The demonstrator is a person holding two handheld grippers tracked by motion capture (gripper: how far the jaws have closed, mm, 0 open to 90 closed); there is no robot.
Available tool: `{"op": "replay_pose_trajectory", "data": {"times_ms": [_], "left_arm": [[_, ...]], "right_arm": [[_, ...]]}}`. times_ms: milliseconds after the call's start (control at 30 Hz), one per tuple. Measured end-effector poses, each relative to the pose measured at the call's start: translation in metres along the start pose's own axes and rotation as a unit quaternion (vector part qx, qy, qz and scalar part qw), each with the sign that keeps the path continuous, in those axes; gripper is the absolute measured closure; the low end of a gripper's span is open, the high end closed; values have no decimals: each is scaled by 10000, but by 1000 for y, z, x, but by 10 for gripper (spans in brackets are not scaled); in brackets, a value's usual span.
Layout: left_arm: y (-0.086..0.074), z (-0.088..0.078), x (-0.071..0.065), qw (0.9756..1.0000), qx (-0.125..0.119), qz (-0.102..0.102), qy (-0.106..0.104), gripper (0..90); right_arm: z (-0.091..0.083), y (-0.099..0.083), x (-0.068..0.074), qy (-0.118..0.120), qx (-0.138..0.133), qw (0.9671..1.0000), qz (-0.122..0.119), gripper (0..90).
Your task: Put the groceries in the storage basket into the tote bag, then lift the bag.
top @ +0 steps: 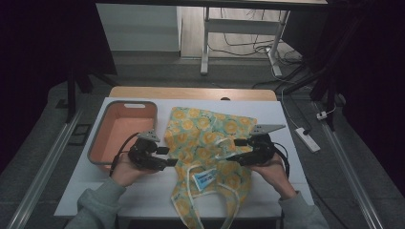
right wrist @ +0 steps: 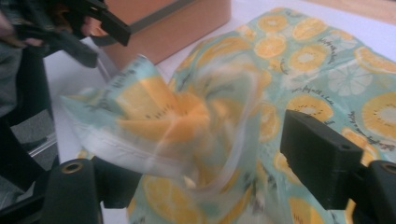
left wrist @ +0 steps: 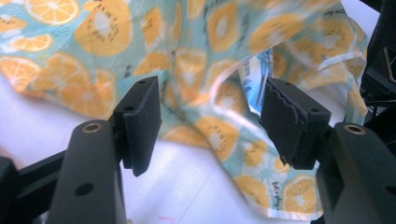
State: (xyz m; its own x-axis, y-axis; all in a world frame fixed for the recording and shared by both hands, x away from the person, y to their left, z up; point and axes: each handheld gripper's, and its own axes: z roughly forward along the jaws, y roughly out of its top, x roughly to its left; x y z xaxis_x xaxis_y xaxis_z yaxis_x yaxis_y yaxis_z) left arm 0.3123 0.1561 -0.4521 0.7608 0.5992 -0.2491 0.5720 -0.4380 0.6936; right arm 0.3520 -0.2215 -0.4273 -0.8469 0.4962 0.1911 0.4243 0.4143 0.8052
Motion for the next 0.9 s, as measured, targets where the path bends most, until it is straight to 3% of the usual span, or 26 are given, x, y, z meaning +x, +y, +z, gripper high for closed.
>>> {"op": "replay_pose_trajectory", "data": {"times_ms": [167,400,567,900], "left_arm": [[-4,-1,1,10000,46,14,34,376],[-6,3,-1,9998,167,51,88,373],[-6,6,-2,9997,219,92,115,364],[-1,22,-16,9985,401,286,222,352]], "right_arm": [[-17,-15,6,-42,-41,10000,-11,205],[-29,-35,4,-329,-4,9994,115,217],[-35,-48,4,-535,26,9985,133,218],[-38,-70,7,-690,138,9974,182,231]]}}
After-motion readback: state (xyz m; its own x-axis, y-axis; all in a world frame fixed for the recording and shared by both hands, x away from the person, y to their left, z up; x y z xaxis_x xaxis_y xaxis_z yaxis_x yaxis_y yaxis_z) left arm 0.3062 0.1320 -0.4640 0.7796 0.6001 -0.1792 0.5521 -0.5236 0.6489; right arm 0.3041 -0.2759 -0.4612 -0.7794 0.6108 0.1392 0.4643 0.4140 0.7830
